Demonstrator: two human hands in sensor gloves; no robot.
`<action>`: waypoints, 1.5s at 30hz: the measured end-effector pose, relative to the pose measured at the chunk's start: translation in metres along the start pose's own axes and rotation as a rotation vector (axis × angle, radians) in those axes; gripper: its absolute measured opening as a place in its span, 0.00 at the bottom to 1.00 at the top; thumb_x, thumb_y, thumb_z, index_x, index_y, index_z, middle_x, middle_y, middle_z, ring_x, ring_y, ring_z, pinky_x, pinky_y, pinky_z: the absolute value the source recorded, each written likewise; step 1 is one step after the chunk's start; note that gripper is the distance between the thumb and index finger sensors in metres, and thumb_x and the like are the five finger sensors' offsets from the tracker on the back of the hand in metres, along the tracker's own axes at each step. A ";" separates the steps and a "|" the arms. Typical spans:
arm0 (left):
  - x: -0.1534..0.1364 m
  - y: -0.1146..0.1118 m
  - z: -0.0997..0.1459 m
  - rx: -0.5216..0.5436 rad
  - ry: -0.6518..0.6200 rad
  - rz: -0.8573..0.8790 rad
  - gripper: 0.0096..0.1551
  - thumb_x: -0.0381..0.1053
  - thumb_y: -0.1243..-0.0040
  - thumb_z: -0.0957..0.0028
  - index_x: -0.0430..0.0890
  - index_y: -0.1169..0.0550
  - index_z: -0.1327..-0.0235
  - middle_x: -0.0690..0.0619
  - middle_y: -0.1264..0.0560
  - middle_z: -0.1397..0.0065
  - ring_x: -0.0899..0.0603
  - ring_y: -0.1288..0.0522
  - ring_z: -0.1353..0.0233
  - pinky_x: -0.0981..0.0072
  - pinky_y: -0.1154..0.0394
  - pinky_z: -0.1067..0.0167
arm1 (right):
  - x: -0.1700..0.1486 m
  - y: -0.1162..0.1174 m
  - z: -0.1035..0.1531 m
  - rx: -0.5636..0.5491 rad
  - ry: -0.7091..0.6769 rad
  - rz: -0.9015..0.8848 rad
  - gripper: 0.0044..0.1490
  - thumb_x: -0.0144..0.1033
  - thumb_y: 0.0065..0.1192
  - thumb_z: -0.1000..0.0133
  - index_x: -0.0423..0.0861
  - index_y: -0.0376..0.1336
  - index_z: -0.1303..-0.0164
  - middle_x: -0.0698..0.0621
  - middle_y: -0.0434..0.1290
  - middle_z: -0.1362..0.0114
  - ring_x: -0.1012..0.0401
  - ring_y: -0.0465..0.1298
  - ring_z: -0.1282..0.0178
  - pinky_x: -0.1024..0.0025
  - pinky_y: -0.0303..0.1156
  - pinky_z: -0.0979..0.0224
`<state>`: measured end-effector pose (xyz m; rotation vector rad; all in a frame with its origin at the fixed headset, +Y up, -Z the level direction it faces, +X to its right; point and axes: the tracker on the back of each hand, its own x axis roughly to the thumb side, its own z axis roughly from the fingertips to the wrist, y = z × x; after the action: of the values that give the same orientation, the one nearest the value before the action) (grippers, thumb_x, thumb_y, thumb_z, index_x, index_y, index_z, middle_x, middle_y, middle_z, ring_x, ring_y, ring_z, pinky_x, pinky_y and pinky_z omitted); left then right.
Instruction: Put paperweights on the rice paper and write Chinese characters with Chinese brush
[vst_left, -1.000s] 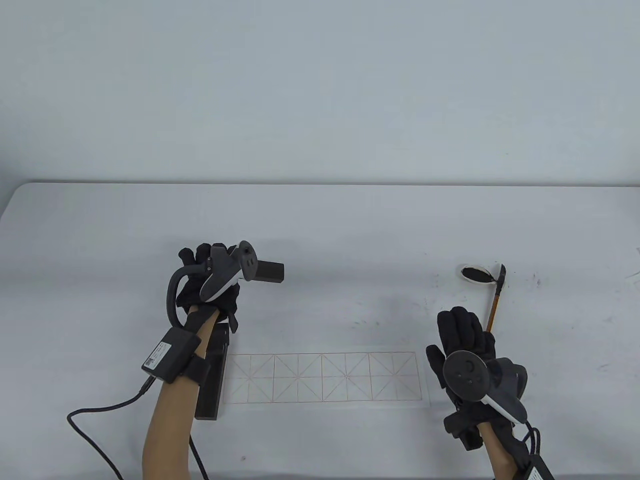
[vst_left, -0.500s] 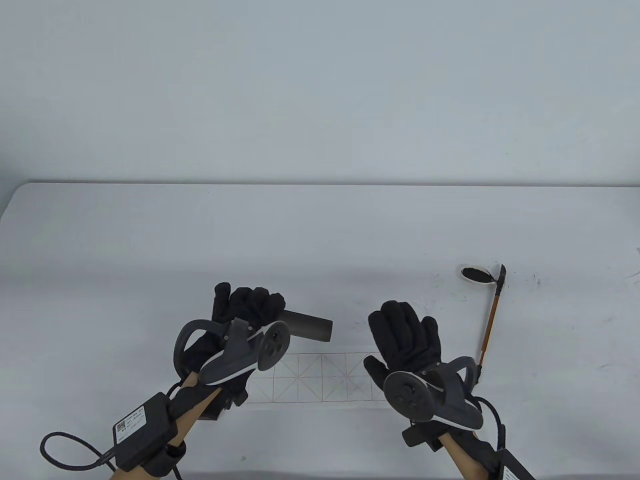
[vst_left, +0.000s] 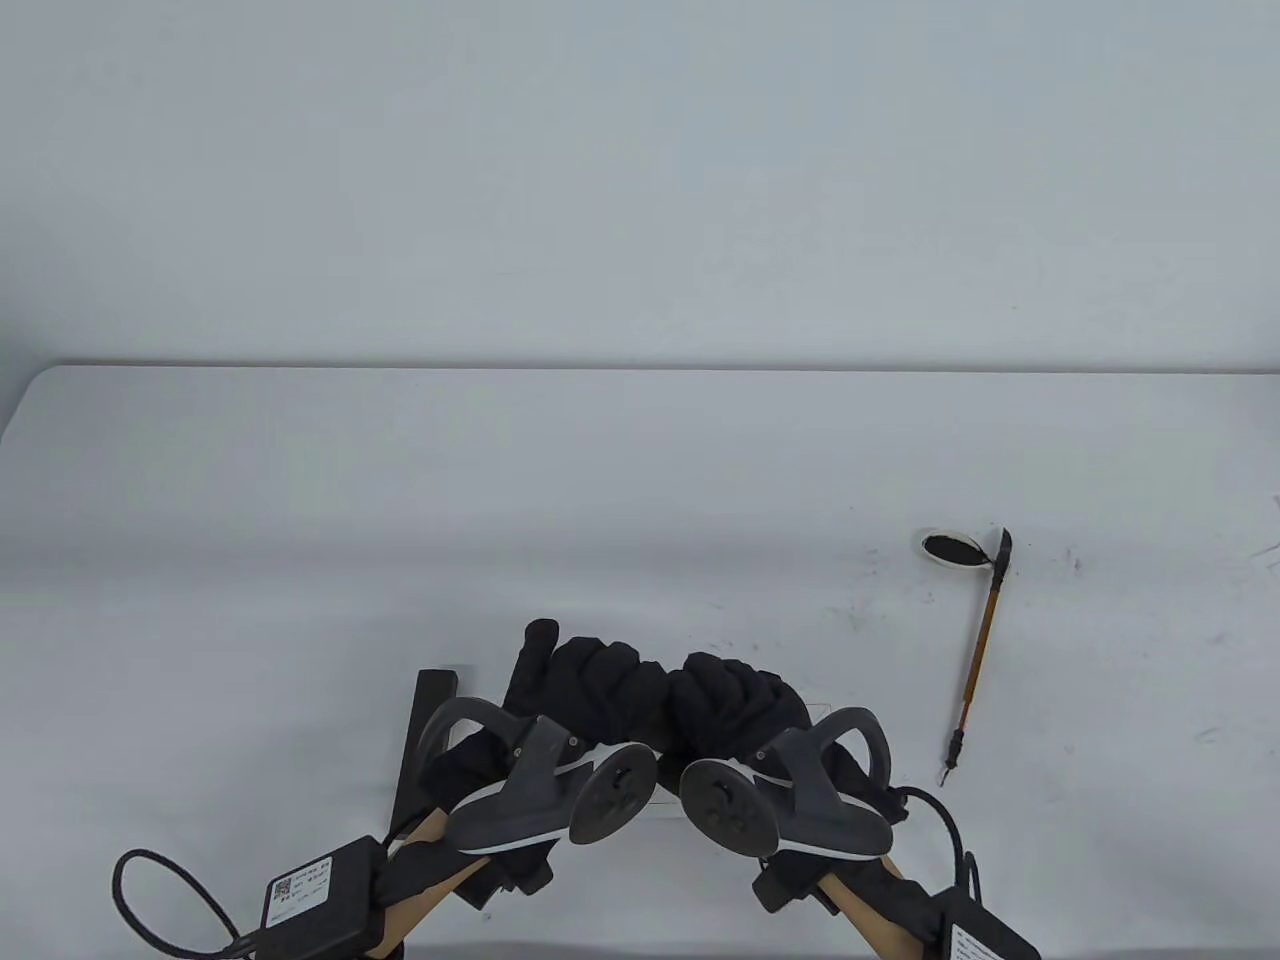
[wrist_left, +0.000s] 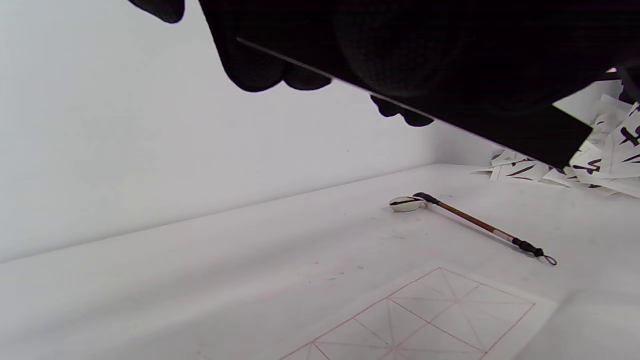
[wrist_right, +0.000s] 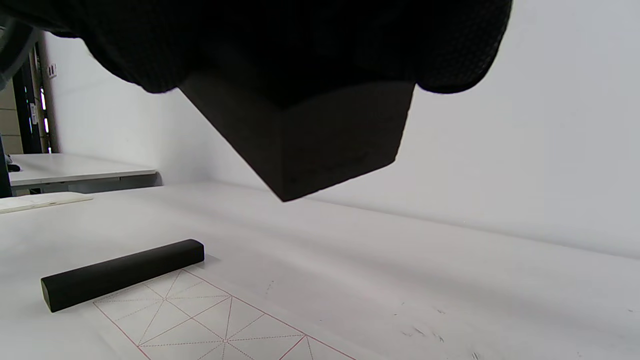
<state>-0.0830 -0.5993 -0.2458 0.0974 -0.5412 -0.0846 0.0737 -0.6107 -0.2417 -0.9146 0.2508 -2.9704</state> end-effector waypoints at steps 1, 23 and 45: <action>0.000 -0.001 -0.001 -0.020 -0.005 0.028 0.41 0.53 0.44 0.47 0.58 0.39 0.16 0.55 0.37 0.15 0.39 0.36 0.16 0.34 0.51 0.17 | -0.001 -0.001 0.001 -0.001 -0.001 0.009 0.45 0.53 0.62 0.45 0.35 0.59 0.26 0.33 0.65 0.24 0.43 0.70 0.30 0.47 0.69 0.30; -0.032 -0.037 -0.001 -0.043 0.100 0.006 0.51 0.61 0.48 0.45 0.62 0.58 0.12 0.54 0.58 0.06 0.40 0.55 0.07 0.42 0.61 0.16 | -0.011 0.034 0.011 -0.074 0.081 0.166 0.45 0.59 0.63 0.49 0.35 0.66 0.35 0.39 0.76 0.42 0.54 0.79 0.52 0.67 0.80 0.52; -0.142 -0.126 0.044 -0.174 0.563 0.283 0.52 0.64 0.53 0.45 0.62 0.62 0.13 0.54 0.66 0.08 0.40 0.65 0.08 0.44 0.67 0.16 | -0.046 0.125 0.007 0.246 0.286 0.169 0.45 0.58 0.62 0.48 0.35 0.65 0.33 0.38 0.76 0.40 0.53 0.79 0.49 0.65 0.79 0.50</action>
<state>-0.2338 -0.7120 -0.2945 -0.1244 0.0198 0.1696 0.1124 -0.7316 -0.2819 -0.4204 -0.0327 -2.8787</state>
